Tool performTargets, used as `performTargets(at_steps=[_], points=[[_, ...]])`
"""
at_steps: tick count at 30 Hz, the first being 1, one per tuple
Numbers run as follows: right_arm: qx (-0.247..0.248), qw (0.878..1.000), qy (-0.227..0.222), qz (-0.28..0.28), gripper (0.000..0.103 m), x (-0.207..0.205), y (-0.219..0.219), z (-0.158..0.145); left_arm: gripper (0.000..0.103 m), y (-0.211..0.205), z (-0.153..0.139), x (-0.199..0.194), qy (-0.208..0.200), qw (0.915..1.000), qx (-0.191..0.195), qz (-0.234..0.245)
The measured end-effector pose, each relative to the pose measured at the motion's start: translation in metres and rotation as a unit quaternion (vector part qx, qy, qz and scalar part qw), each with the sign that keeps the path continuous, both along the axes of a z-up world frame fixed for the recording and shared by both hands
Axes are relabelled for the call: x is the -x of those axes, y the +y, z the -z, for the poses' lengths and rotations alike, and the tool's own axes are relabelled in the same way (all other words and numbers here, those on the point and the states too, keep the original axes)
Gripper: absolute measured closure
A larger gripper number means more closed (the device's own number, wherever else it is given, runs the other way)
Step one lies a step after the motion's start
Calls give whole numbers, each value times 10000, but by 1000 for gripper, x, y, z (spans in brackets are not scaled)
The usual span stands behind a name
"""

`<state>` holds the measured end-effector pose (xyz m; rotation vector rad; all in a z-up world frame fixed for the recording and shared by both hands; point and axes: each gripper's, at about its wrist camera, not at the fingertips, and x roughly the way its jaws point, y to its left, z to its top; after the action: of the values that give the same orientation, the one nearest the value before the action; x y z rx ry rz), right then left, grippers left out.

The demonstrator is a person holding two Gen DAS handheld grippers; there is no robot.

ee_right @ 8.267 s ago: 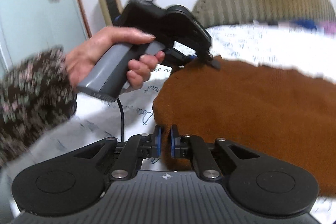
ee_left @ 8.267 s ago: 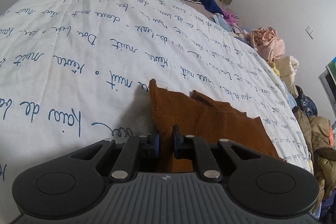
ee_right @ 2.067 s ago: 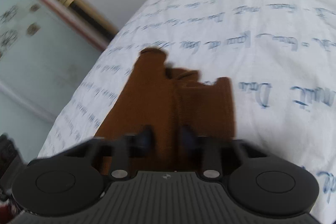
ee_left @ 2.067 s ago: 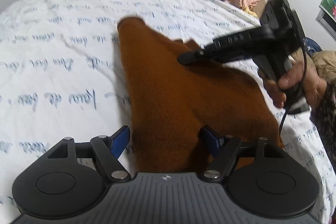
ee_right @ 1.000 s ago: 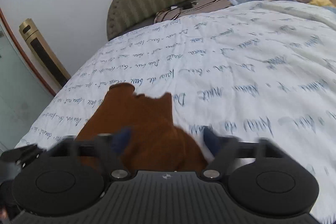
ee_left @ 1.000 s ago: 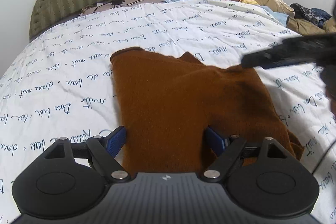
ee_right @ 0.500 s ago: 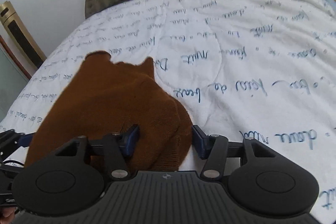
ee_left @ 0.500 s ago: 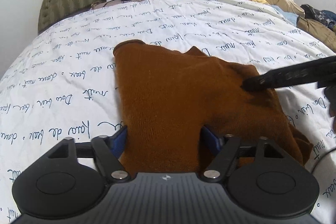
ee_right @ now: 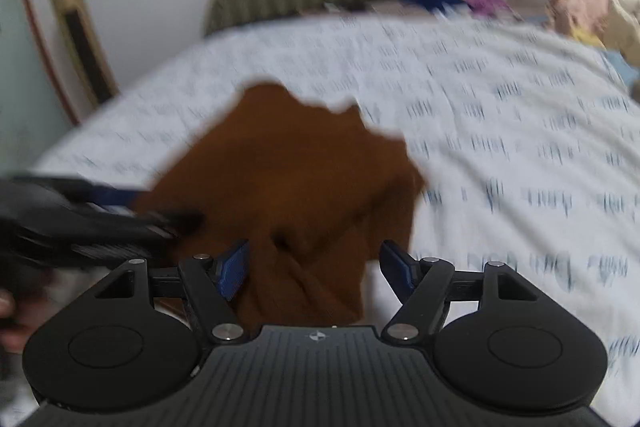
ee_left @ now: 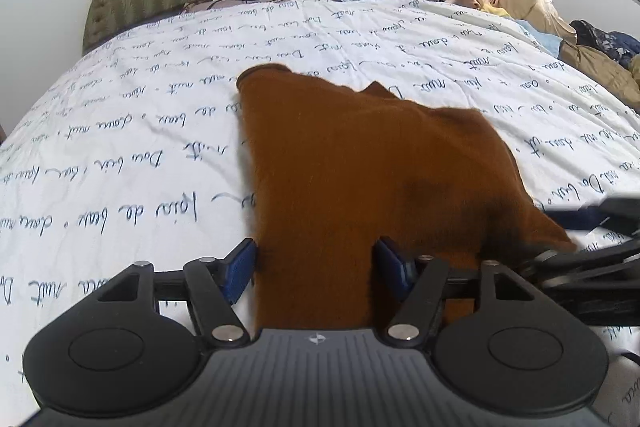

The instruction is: Fold small clothes

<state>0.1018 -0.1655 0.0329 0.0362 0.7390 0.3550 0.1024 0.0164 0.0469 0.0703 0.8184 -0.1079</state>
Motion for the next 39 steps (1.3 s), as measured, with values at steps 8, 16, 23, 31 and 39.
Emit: performTargets(at_steps=[8,16,23,31,39], points=[[-312,9995,12,16,19,5,-3,2,27,21,-1,13,-39,9997,220,-118],[-190,9952,-958,-26,19,40,4,-42,27,38,-16,36,-527,9962,-6,-691],[79,9964,-848,19,26,19,35,-38,27,45,-6,9,-44,9988,247,-423],[-2438,9634,889,670,16,-30,-54,19,17,61,1,-23,547,9933,995,-197],[-2435,9636,1089,184,51,-48,-17,33,18,67,-5,-2,514,9901,1302,-93]])
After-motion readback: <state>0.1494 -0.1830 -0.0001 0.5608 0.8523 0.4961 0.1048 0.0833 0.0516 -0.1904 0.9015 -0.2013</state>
